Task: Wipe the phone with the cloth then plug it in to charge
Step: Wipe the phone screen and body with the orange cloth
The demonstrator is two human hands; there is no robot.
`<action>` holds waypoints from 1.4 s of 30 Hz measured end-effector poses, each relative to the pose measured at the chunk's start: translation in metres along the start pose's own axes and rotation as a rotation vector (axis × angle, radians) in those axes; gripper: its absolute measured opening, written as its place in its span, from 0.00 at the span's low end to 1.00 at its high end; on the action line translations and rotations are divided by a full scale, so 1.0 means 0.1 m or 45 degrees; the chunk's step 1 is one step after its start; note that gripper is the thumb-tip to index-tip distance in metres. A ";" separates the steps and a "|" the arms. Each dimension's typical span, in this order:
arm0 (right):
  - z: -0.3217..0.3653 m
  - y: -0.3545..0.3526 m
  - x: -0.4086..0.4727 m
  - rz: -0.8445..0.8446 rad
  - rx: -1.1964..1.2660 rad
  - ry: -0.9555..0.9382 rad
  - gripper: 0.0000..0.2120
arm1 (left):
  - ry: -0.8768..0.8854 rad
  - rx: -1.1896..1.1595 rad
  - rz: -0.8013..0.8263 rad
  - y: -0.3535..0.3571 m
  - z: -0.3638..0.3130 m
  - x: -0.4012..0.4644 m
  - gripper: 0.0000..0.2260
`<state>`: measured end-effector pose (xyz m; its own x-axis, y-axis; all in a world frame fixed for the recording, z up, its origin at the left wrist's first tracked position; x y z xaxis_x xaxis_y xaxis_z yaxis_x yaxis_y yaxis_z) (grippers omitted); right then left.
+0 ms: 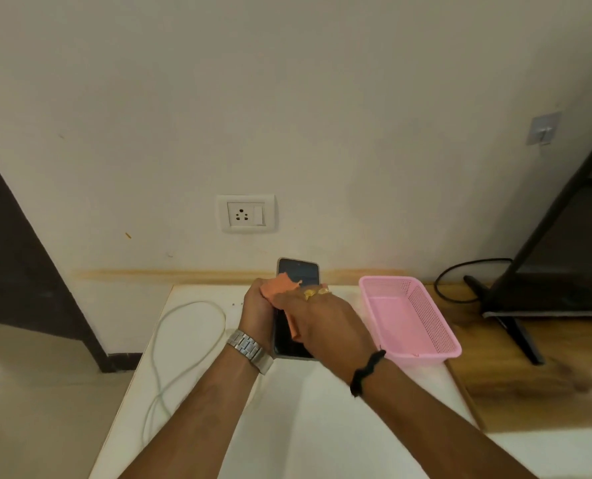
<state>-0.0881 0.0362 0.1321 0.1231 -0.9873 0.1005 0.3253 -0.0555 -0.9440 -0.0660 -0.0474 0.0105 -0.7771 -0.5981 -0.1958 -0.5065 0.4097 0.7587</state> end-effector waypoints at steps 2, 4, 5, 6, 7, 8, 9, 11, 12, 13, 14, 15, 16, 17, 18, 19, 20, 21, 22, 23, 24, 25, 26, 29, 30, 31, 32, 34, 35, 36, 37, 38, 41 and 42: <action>-0.12 -0.22 0.06 -0.087 -0.068 0.030 0.17 | 0.039 0.075 -0.003 0.07 0.00 -0.05 0.14; -0.31 -0.43 0.12 -0.178 -0.078 0.153 0.19 | 0.045 0.104 0.027 0.16 0.02 -0.06 0.11; -0.33 -0.48 0.11 -0.198 -0.108 0.208 0.20 | 0.047 0.104 0.040 0.20 0.02 -0.07 0.12; -0.26 -0.46 0.08 -0.206 -0.143 0.213 0.20 | 0.052 0.084 0.058 0.24 0.01 -0.07 0.11; -0.15 -0.40 0.01 -0.205 -0.154 0.169 0.21 | 0.058 0.061 0.081 0.28 0.00 -0.08 0.12; 0.01 -0.31 -0.09 -0.206 -0.116 0.077 0.22 | 0.061 0.028 0.135 0.35 -0.01 -0.09 0.15; 0.16 -0.22 -0.21 -0.168 -0.071 -0.014 0.22 | 0.060 -0.002 0.208 0.42 -0.02 -0.09 0.20; 0.21 -0.22 -0.28 -0.135 -0.129 -0.099 0.20 | 0.052 -0.004 0.256 0.49 0.03 -0.12 0.22; 0.13 -0.31 -0.22 -0.144 -0.208 -0.061 0.19 | 0.054 0.013 0.239 0.49 0.05 -0.14 0.18; 0.00 -0.46 -0.15 -0.182 -0.273 0.017 0.18 | 0.059 0.048 0.210 0.49 0.07 -0.16 0.15; -0.14 -0.58 -0.08 -0.207 -0.307 0.099 0.18 | 0.068 0.075 0.212 0.50 0.09 -0.17 0.15; -0.25 -0.68 -0.04 -0.237 -0.324 0.162 0.17 | 0.079 0.086 0.223 0.54 0.11 -0.20 0.16; -0.28 -0.71 -0.05 -0.253 -0.325 0.209 0.18 | 0.093 0.073 0.218 0.53 0.12 -0.20 0.15; -0.22 -0.67 -0.10 -0.258 -0.318 0.203 0.19 | 0.112 0.043 0.214 0.52 0.11 -0.22 0.14; -0.08 -0.54 -0.17 -0.232 -0.305 0.135 0.21 | 0.115 0.035 0.198 0.49 0.09 -0.23 0.12; 0.11 -0.37 -0.28 -0.181 -0.258 0.023 0.23 | 0.112 0.015 0.212 0.50 0.07 -0.25 0.14; 0.27 -0.20 -0.42 -0.128 -0.238 -0.084 0.24 | 0.101 0.003 0.244 0.52 0.06 -0.26 0.18; 0.35 -0.14 -0.50 -0.092 -0.253 -0.150 0.24 | 0.077 0.023 0.270 0.53 0.08 -0.28 0.23; 0.34 -0.19 -0.50 -0.090 -0.269 -0.183 0.25 | 0.079 0.039 0.268 0.54 0.08 -0.30 0.21; 0.24 -0.32 -0.44 -0.113 -0.284 -0.138 0.24 | 0.087 0.052 0.240 0.53 0.09 -0.32 0.16; 0.12 -0.49 -0.36 -0.166 -0.314 -0.060 0.23 | 0.097 0.074 0.207 0.49 0.10 -0.33 0.13; 0.00 -0.61 -0.31 -0.194 -0.345 0.028 0.21 | 0.088 0.092 0.194 0.49 0.12 -0.34 0.13; -0.07 -0.67 -0.29 -0.210 -0.361 0.088 0.21 | 0.080 0.093 0.187 0.51 0.13 -0.36 0.14; 0.17 -0.52 -0.46 -0.184 -0.273 0.020 0.25 | 0.058 0.030 0.207 0.55 0.11 -0.40 0.19; 0.33 -0.34 -0.58 -0.126 -0.224 -0.080 0.25 | 0.050 0.018 0.234 0.55 0.09 -0.40 0.24; 0.47 -0.19 -0.70 -0.058 -0.230 -0.165 0.24 | 0.049 0.019 0.254 0.55 0.07 -0.40 0.29; 0.52 -0.11 -0.76 0.006 -0.268 -0.208 0.22 | 0.041 0.021 0.268 0.54 0.08 -0.39 0.31; 0.39 -0.27 -0.66 0.006 -0.305 -0.149 0.19 | 0.004 0.046 0.304 0.58 0.15 -0.44 0.28; 0.25 -0.42 -0.57 -0.050 -0.314 -0.068 0.19 | 0.001 0.072 0.284 0.58 0.17 -0.46 0.24; 0.13 -0.57 -0.50 -0.126 -0.340 0.006 0.19 | 0.007 0.087 0.270 0.56 0.20 -0.46 0.20; 0.04 -0.65 -0.47 -0.180 -0.367 0.073 0.19 | 0.021 0.100 0.260 0.57 0.20 -0.48 0.18; 0.00 -0.67 -0.47 -0.195 -0.365 0.120 0.20 | 0.035 0.100 0.255 0.57 0.20 -0.48 0.16; 0.34 -0.28 -0.69 -0.074 -0.313 -0.035 0.24 | 0.058 0.023 0.311 0.60 0.12 -0.49 0.24; 0.48 -0.10 -0.82 0.008 -0.282 -0.122 0.23 | 0.071 0.024 0.345 0.59 0.08 -0.47 0.27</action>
<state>-0.0567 0.1249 0.1488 0.2160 -0.9697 0.1140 0.1119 -0.0914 -0.9895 -0.0622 0.0109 0.0593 -0.8639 -0.5015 0.0475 -0.2901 0.5724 0.7669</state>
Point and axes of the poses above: each hand's wrist, its own x-axis towards the middle knuckle, its own y-axis out of the palm, z = x × y, the point moved 10 cm from there along x, towards the middle knuckle, and after that the axes turned 13 degrees about z, right-handed, at the moved point
